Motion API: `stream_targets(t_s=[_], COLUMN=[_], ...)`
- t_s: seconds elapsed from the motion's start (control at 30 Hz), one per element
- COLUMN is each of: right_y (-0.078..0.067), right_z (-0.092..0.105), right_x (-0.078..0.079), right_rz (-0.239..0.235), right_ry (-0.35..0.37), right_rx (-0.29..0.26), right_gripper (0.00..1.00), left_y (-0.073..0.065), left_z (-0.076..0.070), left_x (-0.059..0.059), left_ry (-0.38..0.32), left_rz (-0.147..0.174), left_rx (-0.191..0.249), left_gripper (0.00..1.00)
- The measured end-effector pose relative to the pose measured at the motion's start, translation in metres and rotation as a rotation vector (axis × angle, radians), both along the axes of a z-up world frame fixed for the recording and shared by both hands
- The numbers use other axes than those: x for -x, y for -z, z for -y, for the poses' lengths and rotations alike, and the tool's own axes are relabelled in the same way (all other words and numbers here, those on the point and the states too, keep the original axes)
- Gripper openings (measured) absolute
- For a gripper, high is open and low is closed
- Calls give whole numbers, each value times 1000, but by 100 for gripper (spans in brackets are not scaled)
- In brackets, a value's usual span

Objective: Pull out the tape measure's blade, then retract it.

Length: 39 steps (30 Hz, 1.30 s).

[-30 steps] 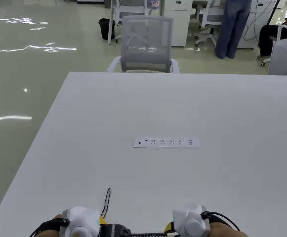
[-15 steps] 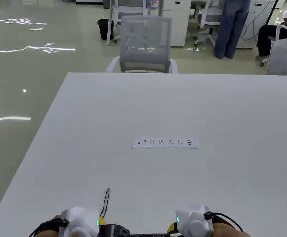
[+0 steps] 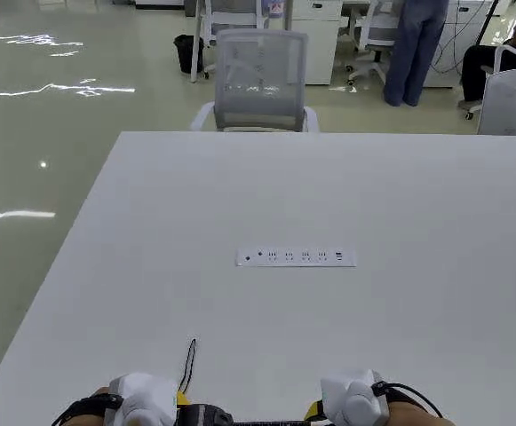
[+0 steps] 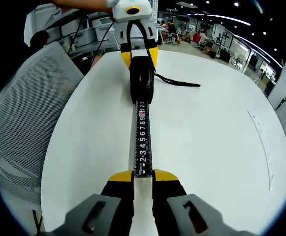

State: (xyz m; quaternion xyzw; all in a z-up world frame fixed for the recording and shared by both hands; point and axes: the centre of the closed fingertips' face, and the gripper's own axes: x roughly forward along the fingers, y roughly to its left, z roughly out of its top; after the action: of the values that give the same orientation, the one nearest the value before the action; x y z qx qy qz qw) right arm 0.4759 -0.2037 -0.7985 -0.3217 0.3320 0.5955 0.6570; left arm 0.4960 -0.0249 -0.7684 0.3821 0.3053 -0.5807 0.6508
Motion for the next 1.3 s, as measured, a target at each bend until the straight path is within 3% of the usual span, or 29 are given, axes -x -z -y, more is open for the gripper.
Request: stream_targets(t_s=[1.3], right_y=[0], right_z=[16], right_x=[4], right_rz=[-6], right_ry=[14], right_rx=[7], right_gripper=[11], left_y=[0], left_z=[1], left_x=[1], left_ry=[8], left_rz=[2], left_rx=[-4], left_gripper=[23])
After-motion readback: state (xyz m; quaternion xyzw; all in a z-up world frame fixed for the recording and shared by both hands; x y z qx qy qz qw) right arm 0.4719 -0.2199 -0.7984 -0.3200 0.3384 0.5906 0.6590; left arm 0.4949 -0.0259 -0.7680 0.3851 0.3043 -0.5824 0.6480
